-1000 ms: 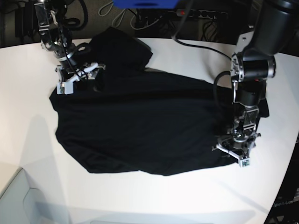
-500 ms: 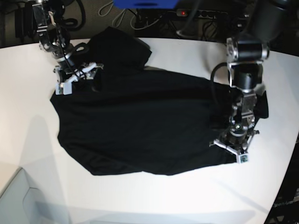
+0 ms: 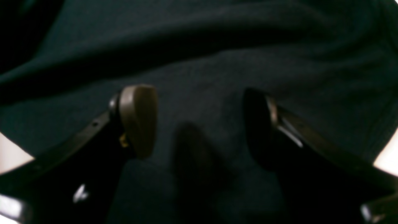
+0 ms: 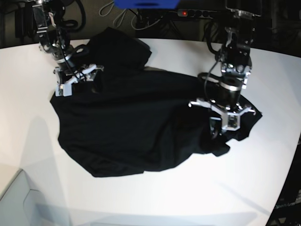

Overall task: Layout the t-shirt on the table in an organized manner, then fold the t-shirt properly
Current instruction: 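Lift the grasped fabric with the left gripper and drag it toward the right gripper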

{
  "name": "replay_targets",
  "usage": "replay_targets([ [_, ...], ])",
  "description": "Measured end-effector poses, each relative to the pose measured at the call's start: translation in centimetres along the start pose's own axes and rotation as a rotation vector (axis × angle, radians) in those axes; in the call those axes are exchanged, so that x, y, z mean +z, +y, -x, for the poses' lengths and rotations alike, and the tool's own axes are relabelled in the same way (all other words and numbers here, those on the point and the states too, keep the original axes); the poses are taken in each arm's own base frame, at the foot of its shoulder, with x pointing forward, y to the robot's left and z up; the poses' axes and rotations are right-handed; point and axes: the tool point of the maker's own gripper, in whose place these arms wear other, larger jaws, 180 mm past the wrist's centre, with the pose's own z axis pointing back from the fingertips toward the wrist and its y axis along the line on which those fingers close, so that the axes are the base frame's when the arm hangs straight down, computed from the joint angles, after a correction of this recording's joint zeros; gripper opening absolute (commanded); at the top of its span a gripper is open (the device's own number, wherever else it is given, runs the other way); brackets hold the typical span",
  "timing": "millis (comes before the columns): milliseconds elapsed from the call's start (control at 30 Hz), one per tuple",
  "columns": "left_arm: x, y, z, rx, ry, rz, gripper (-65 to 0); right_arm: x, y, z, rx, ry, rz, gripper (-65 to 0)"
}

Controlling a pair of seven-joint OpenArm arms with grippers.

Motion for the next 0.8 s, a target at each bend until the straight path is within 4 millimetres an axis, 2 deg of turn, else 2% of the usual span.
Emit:
replay_targets([
  [100,1.5,-2.5,1.6,-0.076,0.041,0.117,-61.8,-0.1,0.0,-0.2,0.001,0.0,-0.002,-21.6],
  [200,3.9,-4.2,5.0,-0.135,0.146,0.211,-48.3,-0.3,0.0,-0.4,0.005,-0.002,-0.002,-21.6],
  [267,5.0,-4.6,6.0,-0.157,0.176,0.25,-38.5,-0.3,0.1,-0.2,0.004,0.005,-0.004,-21.6],
  [333,6.0,-4.6,5.5,-0.171,0.17,0.258,-33.0,-0.3,0.2,-0.2,0.002,0.004,-0.005,-21.6],
  [467,7.4,-5.2,1.6,-0.154,0.076,0.279,-32.8,-0.3,0.2,-0.1,0.003,0.004,-0.005,-21.6],
  [533,6.9,-3.6,-0.1,-0.159,0.03,0.23,-32.8,-0.3,0.2,-0.2,0.002,0.003,-0.006,-21.6],
  [600,6.1,-1.4,-0.9,-0.15,0.011,0.146,-32.7,-0.3,0.2,-0.2,0.002,0.002,-0.005,-21.6],
  [700,4.9,0.5,-1.5,-0.095,-0.013,0.052,-32.7,-0.3,0.2,-0.1,0.0,0.003,-0.006,-21.6],
  [800,4.7,2.7,-2.2,-0.011,-0.045,-0.071,-32.7,-0.4,0.5,-0.1,-0.011,-0.001,-0.008,-21.6],
])
